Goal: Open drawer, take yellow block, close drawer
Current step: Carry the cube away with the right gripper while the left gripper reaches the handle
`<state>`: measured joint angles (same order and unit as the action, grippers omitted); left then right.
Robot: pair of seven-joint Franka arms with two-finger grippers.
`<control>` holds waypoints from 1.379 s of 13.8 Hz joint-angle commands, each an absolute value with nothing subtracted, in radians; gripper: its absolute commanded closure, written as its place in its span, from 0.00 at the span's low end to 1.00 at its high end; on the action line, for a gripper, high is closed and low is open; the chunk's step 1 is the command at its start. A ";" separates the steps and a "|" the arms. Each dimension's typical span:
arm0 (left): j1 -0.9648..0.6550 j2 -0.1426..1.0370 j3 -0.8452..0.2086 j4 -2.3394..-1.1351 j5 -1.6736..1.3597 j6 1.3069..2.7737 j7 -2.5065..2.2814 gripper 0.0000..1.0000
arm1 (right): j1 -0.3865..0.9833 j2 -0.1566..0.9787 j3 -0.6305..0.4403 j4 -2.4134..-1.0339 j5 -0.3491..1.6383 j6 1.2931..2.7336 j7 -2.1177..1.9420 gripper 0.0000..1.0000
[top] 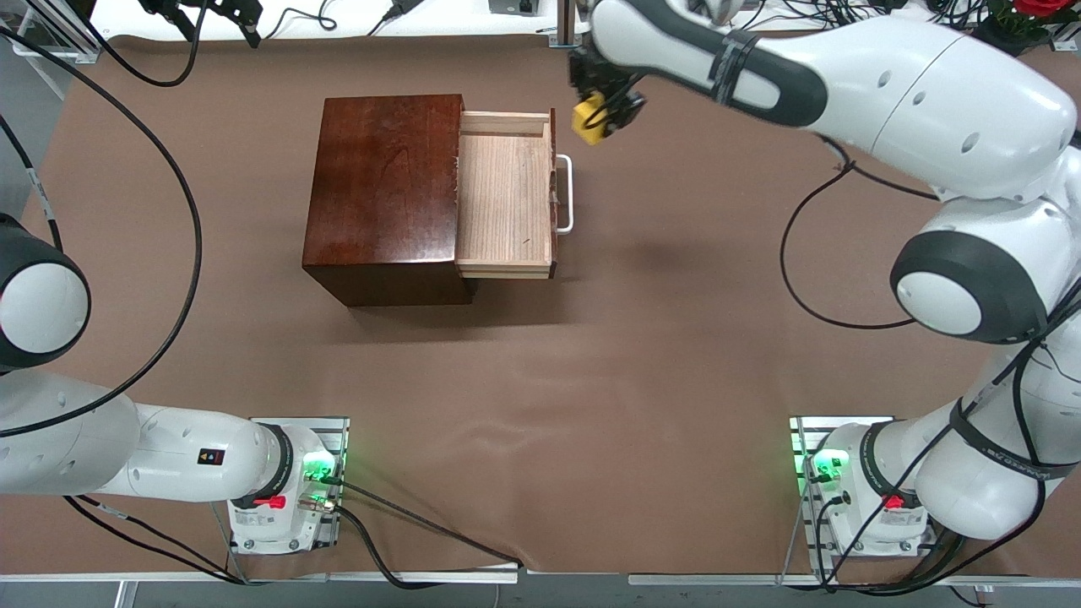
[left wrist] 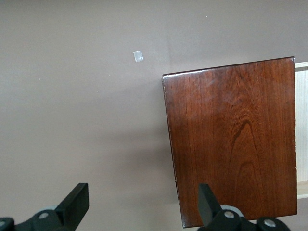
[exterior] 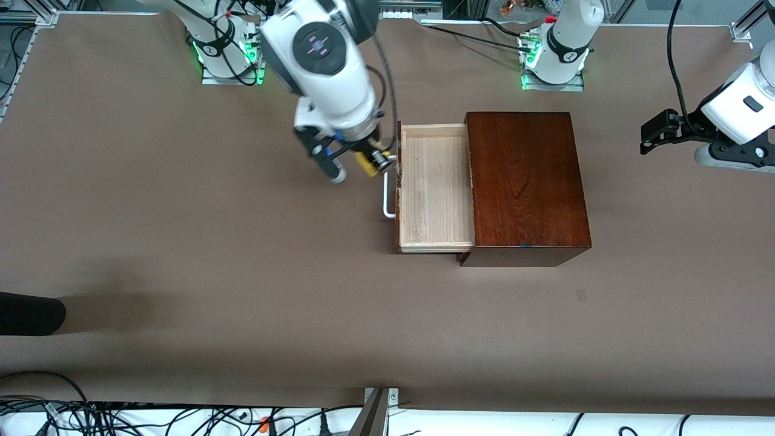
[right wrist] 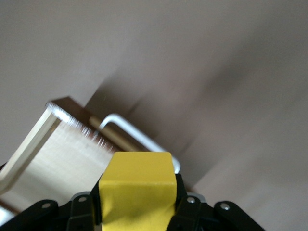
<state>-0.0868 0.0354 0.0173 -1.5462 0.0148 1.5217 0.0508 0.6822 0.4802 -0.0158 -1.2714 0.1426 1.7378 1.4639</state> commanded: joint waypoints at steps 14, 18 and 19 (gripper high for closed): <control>-0.153 0.188 -0.337 -1.416 0.014 1.572 0.064 0.00 | 0.552 0.419 -0.541 -1.771 0.233 1.912 -0.102 0.81; -0.309 0.334 -0.367 -1.290 0.018 1.575 0.280 0.00 | 0.549 0.480 -0.552 -1.902 0.230 2.124 -0.224 0.81; -0.345 0.362 -0.367 -1.275 0.020 1.588 0.349 0.00 | 0.549 0.495 -0.552 -1.929 0.233 2.173 -0.271 0.80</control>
<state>-0.2866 0.2796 -0.3708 -1.3692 0.0132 1.5960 0.2244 0.5394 0.4784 -0.5459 -1.8794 0.2216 2.0932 -0.1982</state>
